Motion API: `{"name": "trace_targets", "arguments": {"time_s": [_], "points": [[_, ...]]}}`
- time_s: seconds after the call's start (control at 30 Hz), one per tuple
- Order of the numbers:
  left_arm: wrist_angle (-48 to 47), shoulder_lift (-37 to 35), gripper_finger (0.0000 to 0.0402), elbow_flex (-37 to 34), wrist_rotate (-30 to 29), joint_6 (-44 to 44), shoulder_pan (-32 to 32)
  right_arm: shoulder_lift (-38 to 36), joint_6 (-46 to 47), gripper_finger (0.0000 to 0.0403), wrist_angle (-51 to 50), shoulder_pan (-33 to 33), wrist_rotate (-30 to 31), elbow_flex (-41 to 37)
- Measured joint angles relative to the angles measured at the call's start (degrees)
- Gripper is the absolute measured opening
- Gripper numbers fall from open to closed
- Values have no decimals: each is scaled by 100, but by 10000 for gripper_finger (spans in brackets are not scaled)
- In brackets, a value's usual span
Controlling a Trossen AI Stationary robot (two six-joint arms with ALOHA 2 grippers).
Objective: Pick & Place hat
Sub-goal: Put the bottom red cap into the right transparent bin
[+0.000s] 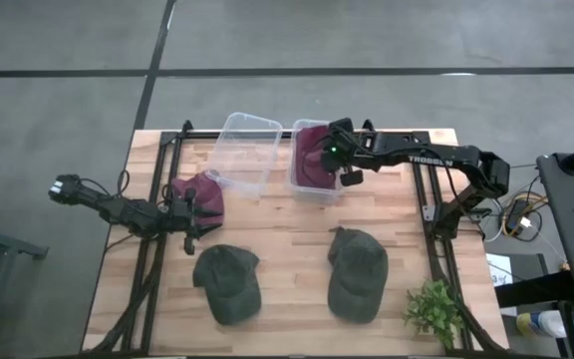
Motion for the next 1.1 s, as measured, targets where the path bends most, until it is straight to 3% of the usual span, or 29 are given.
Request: {"name": "trace_targets", "arguments": {"time_s": [0.33,0.4,0.57,0.67,0.8,0.93,1.0,1.1], "points": [[2,0,140,0,0,-4,0,-4,545,133,0,-53,189,37],[0,0,140,0,0,-6,4,-4,561,155,-2,-35,631,37],[2,0,140,0,0,-3,4,-19,208,193,-8,200,2565,141],[1,1,140,0,0,23,4,-63,-207,202,-21,369,2992,244],[1,0,140,0,0,24,4,-111,-261,203,-26,624,2843,496],[2,0,140,0,0,30,2,-111,405,203,-75,769,2319,1017],[0,0,140,0,0,46,2,-112,934,203,-255,760,1502,1371],[0,0,140,0,2,46,2,-109,1581,203,-723,588,-195,1803]]}}
